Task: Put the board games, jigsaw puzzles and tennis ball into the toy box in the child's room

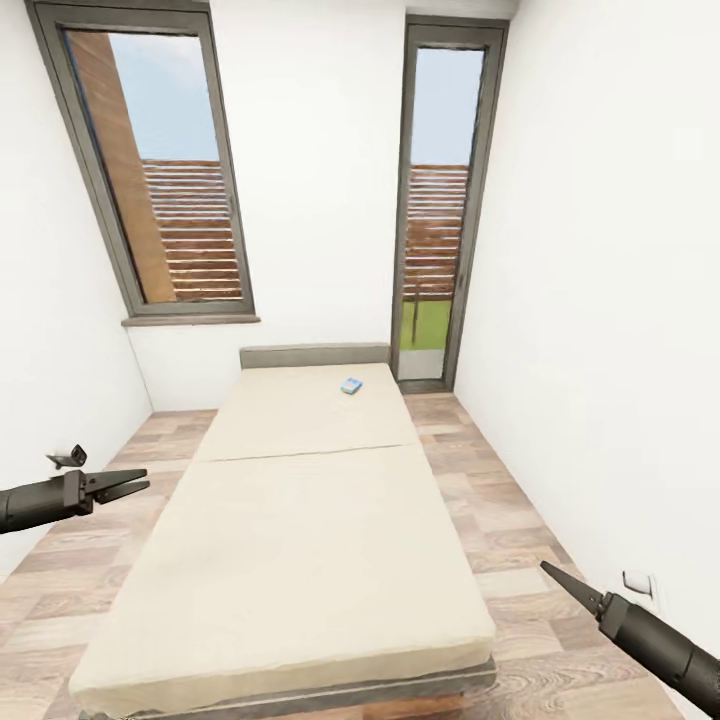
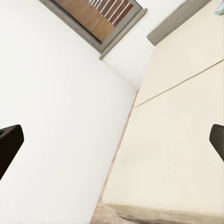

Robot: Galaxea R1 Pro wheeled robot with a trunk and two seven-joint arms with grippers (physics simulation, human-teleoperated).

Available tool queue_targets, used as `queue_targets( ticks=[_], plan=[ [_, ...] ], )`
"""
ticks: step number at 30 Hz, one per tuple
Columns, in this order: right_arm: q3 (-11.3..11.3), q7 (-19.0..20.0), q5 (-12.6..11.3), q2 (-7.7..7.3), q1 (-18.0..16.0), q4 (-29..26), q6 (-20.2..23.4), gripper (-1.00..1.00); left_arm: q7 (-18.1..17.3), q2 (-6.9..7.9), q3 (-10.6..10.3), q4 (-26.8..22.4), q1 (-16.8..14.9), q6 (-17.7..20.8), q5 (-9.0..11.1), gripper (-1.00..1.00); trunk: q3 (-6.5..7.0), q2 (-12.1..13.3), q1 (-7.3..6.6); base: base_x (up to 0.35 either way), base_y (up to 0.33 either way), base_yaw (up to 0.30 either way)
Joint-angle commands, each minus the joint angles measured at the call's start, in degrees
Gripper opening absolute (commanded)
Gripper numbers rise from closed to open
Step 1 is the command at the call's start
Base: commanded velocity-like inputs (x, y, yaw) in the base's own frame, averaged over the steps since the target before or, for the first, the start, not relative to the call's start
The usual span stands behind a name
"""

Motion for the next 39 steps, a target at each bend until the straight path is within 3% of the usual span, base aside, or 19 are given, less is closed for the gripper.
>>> queue_targets(
  ticks=[1,19,39],
  plan=[
    [0.25,0.06,-0.17,-0.01,-0.04,-0.01,0.40,1.00,-0.26,-0.01,-0.02,-0.01,-0.07,0.61,-0.10,1.00,-0.14,-0.13,0.05,0.132,-0.235,0.234],
    [1.57,-1.05,-0.14,-0.01,-0.05,-0.07,0.39,1.00,-0.26,-0.30,0.00,-0.01,-0.07,0.61,-0.17,1.00,-0.22,-0.13,0.05,0.125,-0.265,0.257],
    [2.05,-4.44,-0.10,-0.01,-0.05,-0.05,0.42,1.00,-0.26,-0.42,0.05,-0.01,-0.07,0.61,-0.08,1.00,-0.26,-0.13,0.05,-0.030,-0.307,0.028]
  ],
)
